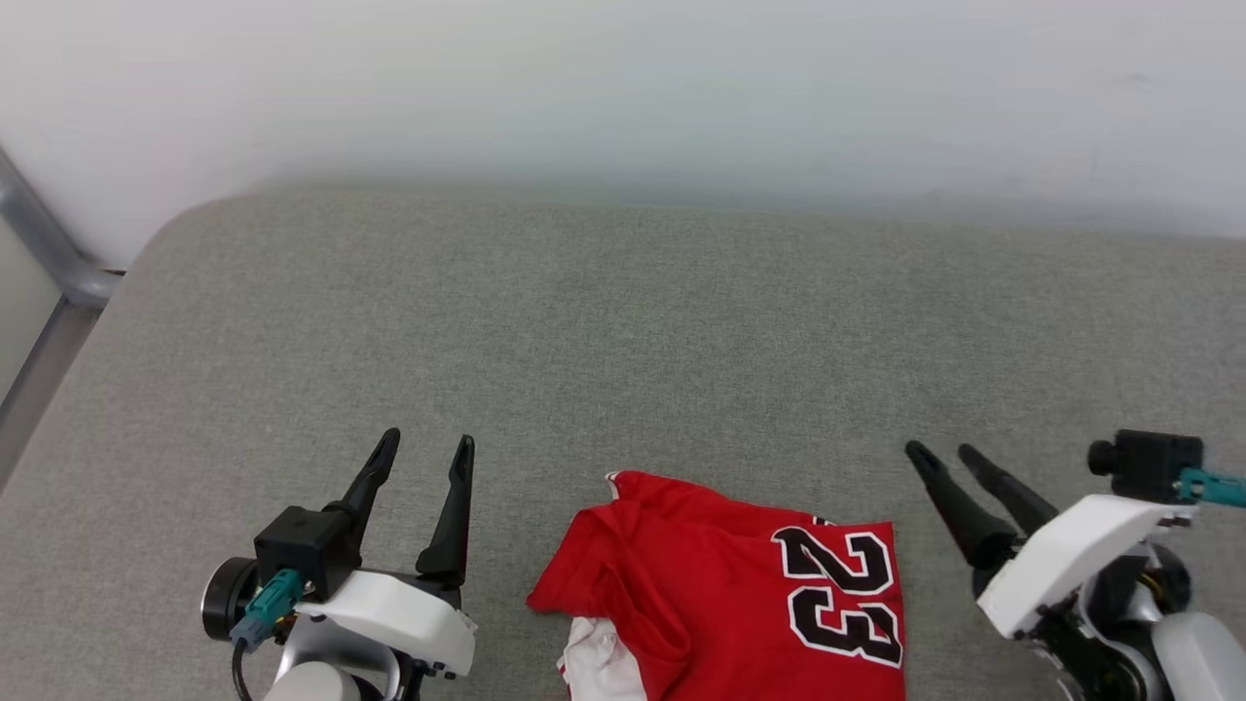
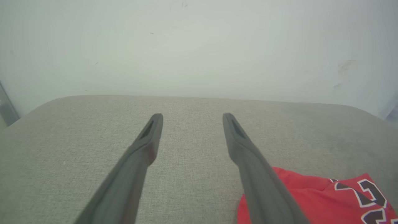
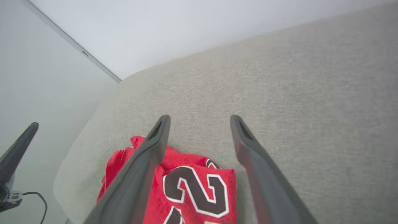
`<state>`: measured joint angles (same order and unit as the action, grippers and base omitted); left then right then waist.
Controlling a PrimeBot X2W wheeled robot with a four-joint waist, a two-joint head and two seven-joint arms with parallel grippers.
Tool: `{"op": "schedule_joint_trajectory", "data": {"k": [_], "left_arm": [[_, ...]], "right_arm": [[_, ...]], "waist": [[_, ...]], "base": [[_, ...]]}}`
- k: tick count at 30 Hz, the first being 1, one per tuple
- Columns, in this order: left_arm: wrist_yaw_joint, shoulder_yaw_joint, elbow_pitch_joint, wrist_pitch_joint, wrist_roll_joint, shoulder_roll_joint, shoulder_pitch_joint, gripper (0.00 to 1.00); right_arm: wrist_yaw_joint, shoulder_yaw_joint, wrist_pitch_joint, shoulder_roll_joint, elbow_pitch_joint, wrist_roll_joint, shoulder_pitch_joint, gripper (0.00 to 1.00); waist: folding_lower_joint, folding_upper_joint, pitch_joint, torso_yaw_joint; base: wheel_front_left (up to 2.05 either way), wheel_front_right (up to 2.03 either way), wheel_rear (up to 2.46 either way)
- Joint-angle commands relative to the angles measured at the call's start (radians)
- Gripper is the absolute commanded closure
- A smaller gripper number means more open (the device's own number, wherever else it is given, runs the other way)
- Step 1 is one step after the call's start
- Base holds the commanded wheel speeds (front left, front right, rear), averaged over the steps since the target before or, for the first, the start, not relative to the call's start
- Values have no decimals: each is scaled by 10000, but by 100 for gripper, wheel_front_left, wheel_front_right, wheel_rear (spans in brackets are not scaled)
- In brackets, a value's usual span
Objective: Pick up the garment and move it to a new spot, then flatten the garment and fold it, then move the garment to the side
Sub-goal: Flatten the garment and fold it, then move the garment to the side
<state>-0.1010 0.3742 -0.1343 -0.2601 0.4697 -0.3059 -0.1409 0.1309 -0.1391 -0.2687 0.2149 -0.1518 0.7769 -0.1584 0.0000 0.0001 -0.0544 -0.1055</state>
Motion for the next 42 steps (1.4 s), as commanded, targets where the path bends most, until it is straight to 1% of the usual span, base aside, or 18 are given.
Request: {"op": "schedule_joint_trajectory", "data": {"k": [1, 6, 10, 15, 20, 24, 30, 38, 41, 42], "left_arm": [[-79, -78, 34, -57, 7, -75, 143, 0], [-233, -131, 133, -7, 46, -178, 425, 0], [-358, -184, 211, 29, 74, -241, 637, 0], [-486, -220, 222, 24, 65, -328, 863, 0], [-500, -242, 211, 8, 141, -338, 1041, 0], [-546, -254, 189, -10, 83, -359, 1146, 0], [-588, -332, 202, -31, -9, -432, 1196, 0], [-585, -414, 182, -40, -28, -476, 1042, 0], [-574, -437, 192, -45, -23, -468, 999, 0], [-546, -440, 210, -48, -32, -457, 937, 0]], "right_arm": [[-5, 331, 134, 15, 158, -459, 224, 0], [-5, 1627, 542, -156, 913, -2261, 886, 0], [-5, 2232, 895, -301, 1575, -3554, 1483, 0], [-5, 2529, 1600, -437, 2241, -4692, 1975, 0], [-5, 2402, 2161, -598, 2562, -5381, 2441, 0], [-5, 2332, 2441, -771, 2716, -5585, 2805, 0], [-5, 2306, 2524, -1030, 2850, -5583, 3036, 0], [-5, 2345, 2437, -1046, 2899, -5601, 2909, 0], [-5, 2397, 2362, -1012, 2889, -5533, 2868, 0], [-5, 2474, 2244, -987, 2845, -5318, 2877, 0]], "waist": [[0, -1, 198, 213], [0, -1, 495, 502], [0, -1, 655, 697], [0, -1, 787, 912], [0, -1, 928, 983], [0, -1, 1002, 1004], [0, -1, 987, 1082], [0, -1, 920, 1083], [0, -1, 893, 1067], [0, -1, 849, 1019]], "base": [[0, 0, 0], [0, 0, 0], [0, 0, 0], [0, 0, 0], [0, 0, 0], [0, 0, 0], [0, 0, 0], [0, 0, 0], [0, 0, 0], [0, 0, 0]]}}
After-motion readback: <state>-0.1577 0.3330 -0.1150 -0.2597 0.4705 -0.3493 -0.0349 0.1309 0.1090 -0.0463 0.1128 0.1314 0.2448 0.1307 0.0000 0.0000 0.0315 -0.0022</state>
